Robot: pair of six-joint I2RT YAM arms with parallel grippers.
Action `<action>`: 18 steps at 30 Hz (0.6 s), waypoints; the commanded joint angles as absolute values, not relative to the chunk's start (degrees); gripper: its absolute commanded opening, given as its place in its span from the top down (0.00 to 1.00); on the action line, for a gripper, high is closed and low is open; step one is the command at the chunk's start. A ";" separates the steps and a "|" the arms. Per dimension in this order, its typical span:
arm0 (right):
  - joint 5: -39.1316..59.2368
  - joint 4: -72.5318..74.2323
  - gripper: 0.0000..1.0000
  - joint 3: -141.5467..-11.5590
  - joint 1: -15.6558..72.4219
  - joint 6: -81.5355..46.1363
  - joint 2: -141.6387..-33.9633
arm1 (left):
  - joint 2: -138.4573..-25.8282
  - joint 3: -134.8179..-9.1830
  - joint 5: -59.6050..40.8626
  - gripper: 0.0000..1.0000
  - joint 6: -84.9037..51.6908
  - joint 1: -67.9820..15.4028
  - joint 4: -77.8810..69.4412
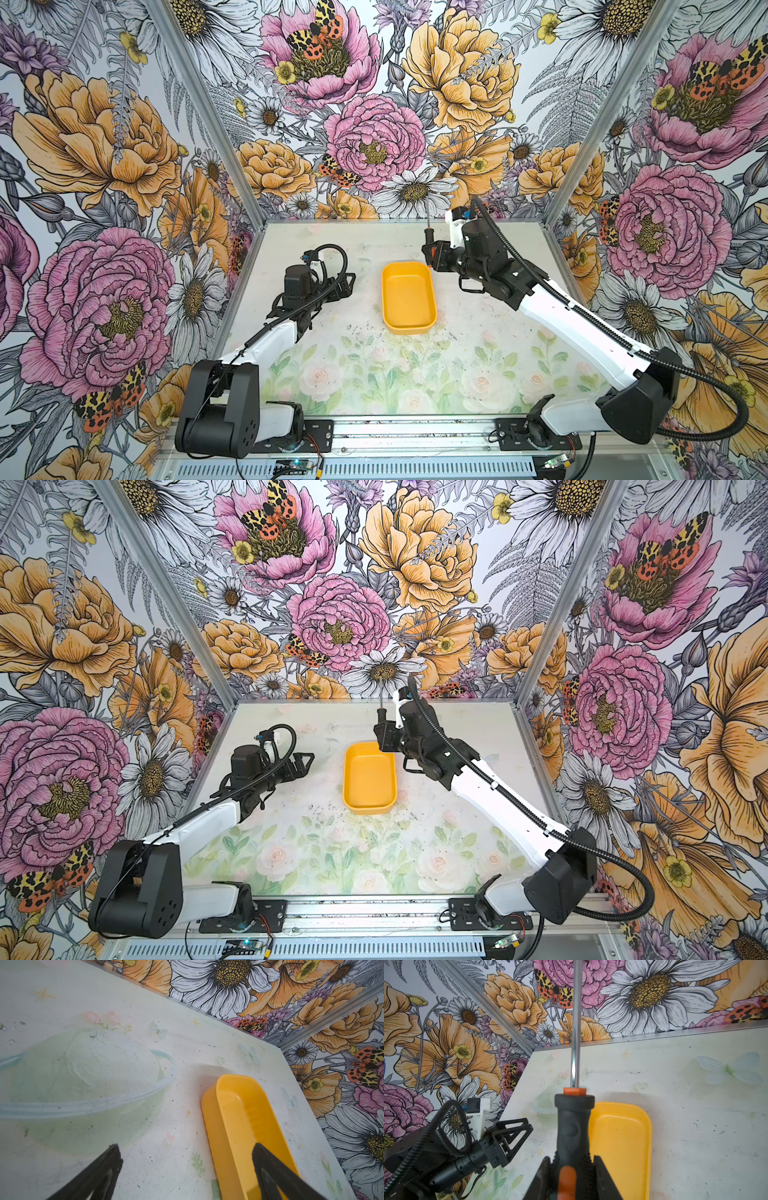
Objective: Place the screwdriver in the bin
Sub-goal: 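Lift the screwdriver with the right gripper and carry it over the yellow bin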
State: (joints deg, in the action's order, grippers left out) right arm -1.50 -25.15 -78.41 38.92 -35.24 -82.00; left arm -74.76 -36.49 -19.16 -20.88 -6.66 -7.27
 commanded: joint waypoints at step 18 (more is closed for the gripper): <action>-11.65 -28.89 1.00 -77.74 46.71 -47.89 -99.52 | -75.05 -38.44 -19.00 0.01 -19.37 -7.50 -5.56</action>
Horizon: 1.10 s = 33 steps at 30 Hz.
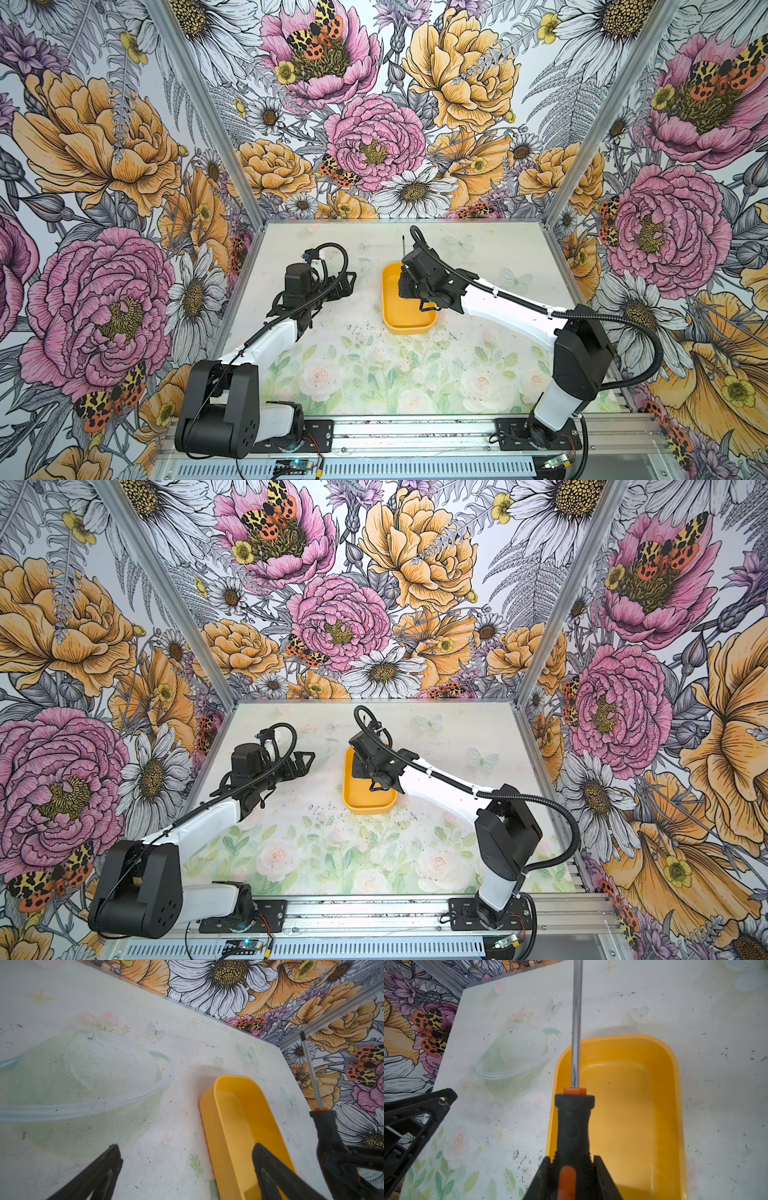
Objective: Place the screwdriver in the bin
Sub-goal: 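Lift the screwdriver with the right gripper and carry it over the yellow bin, then lower the screwdriver into the yellow bin with the right gripper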
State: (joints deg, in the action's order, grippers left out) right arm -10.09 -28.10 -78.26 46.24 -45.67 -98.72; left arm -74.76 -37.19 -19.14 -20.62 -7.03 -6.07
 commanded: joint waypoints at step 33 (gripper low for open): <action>-9.58 -33.32 1.00 -76.99 46.65 -49.47 -109.76 | -75.50 -38.32 -19.48 0.01 -19.06 -7.79 -5.45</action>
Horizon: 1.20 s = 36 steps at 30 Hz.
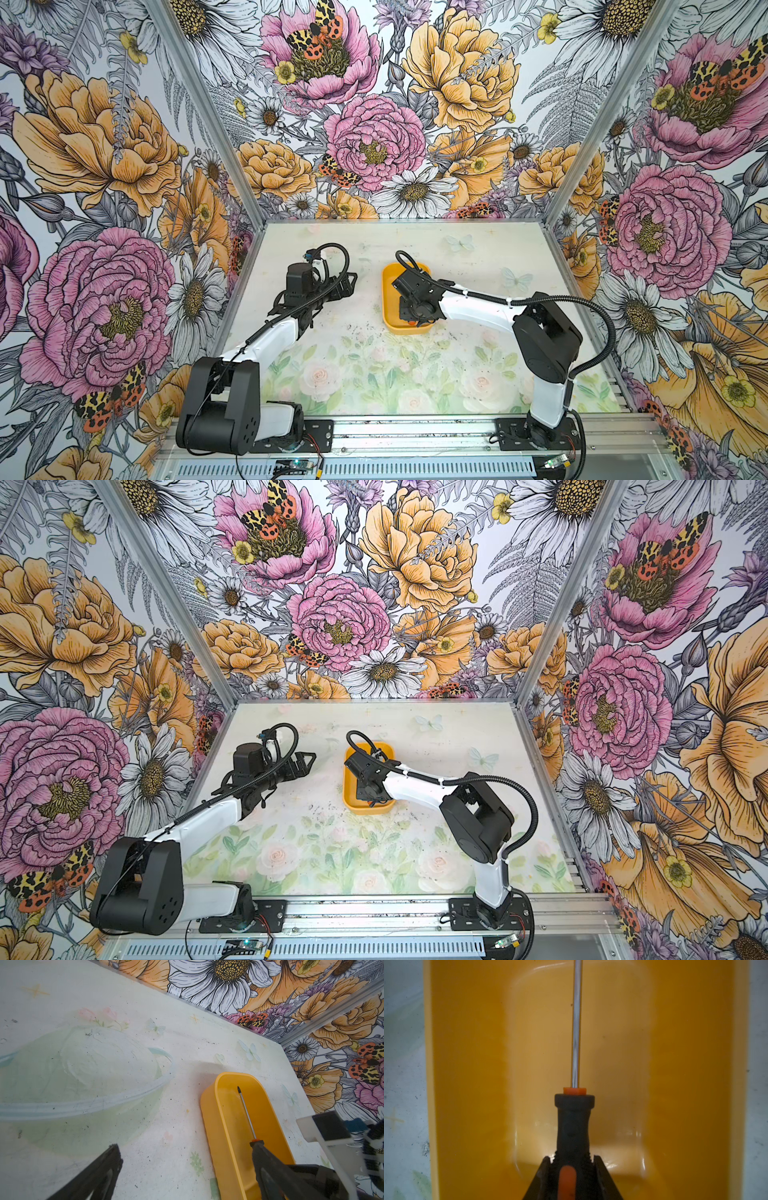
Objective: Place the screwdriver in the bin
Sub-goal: 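Lower the screwdriver into the yellow bin with the right gripper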
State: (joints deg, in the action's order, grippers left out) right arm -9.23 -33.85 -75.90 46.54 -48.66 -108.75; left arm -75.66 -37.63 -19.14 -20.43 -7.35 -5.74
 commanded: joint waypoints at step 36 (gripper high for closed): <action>-7.83 -33.38 0.56 -80.02 45.82 -47.32 -115.39 | -75.06 -38.58 -19.62 0.01 -17.54 -7.82 -3.30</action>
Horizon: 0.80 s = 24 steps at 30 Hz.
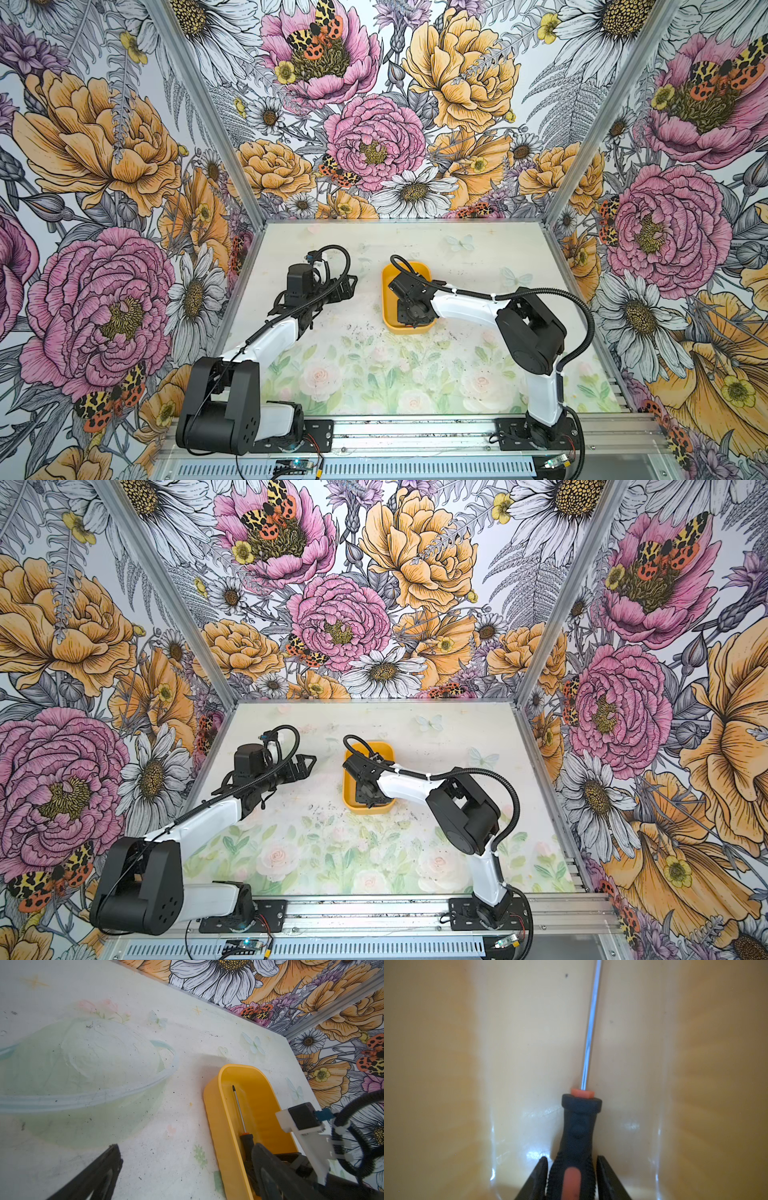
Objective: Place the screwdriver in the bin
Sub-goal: 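Lower the screwdriver into the yellow bin with the right gripper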
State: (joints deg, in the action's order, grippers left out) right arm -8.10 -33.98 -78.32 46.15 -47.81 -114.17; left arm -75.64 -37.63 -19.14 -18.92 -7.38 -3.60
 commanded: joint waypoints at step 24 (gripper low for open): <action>-8.18 -33.48 0.37 -79.65 45.85 -45.28 -111.66 | -75.16 -38.40 -20.08 0.01 -17.38 -7.84 -3.15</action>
